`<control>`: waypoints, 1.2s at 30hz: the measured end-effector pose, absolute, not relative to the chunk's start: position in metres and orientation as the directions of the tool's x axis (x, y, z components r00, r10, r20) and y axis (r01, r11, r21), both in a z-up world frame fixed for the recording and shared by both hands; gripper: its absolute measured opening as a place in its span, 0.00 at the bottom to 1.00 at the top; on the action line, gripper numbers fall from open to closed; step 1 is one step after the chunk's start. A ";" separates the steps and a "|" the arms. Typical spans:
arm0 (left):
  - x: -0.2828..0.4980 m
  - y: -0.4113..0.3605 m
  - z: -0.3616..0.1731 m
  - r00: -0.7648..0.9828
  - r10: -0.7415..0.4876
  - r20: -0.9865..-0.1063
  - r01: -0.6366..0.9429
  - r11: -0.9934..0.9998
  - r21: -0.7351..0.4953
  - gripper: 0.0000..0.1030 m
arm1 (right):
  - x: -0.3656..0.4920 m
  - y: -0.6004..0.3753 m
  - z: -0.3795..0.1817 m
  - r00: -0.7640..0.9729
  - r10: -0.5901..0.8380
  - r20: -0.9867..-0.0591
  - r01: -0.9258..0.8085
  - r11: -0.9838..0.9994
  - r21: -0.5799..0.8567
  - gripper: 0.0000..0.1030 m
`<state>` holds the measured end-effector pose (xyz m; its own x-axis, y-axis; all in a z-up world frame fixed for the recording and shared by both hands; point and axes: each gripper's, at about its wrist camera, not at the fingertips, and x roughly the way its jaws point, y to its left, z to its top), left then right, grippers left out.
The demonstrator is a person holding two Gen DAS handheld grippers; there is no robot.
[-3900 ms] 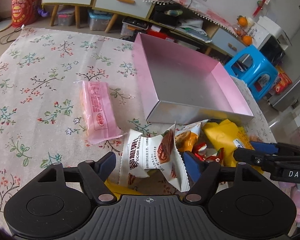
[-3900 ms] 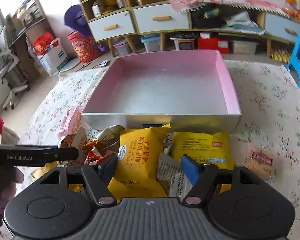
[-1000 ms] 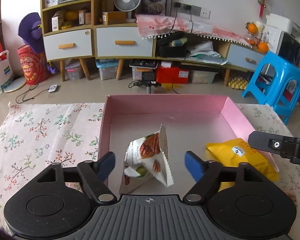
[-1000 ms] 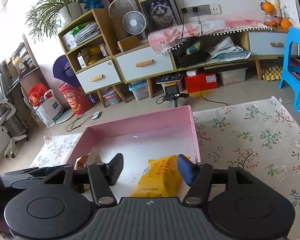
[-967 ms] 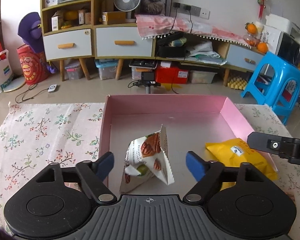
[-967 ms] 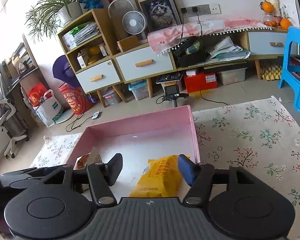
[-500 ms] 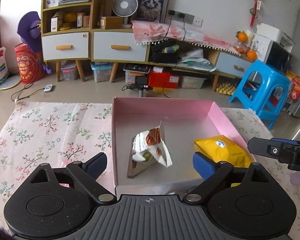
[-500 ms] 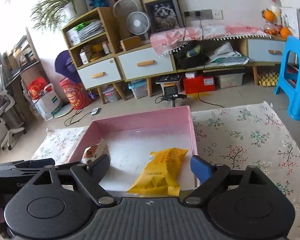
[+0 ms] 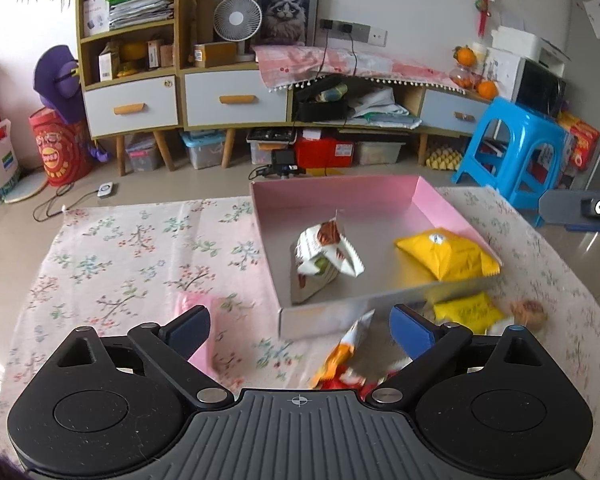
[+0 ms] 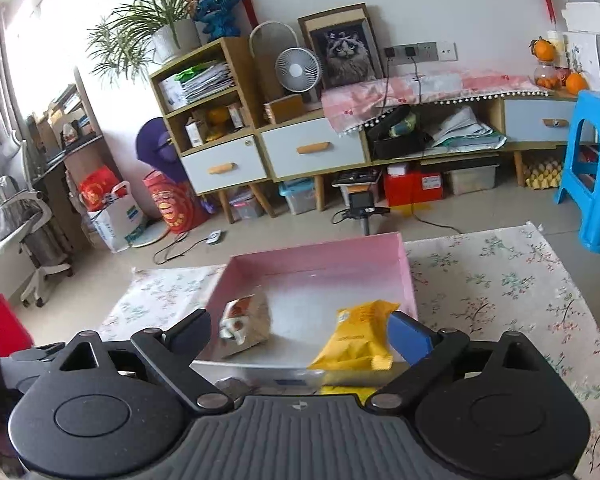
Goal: Organize snacks
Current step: 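Withdraw both open tools from the box back to the snack pile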
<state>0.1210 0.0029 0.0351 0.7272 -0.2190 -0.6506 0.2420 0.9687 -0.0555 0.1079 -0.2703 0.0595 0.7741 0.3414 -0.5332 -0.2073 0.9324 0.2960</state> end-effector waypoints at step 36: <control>0.064 0.028 -0.019 0.539 -0.380 -0.752 0.633 0.772 0.064 0.95 | 0.006 -0.197 -0.014 0.406 0.529 -0.745 -0.727 0.682 0.087 0.85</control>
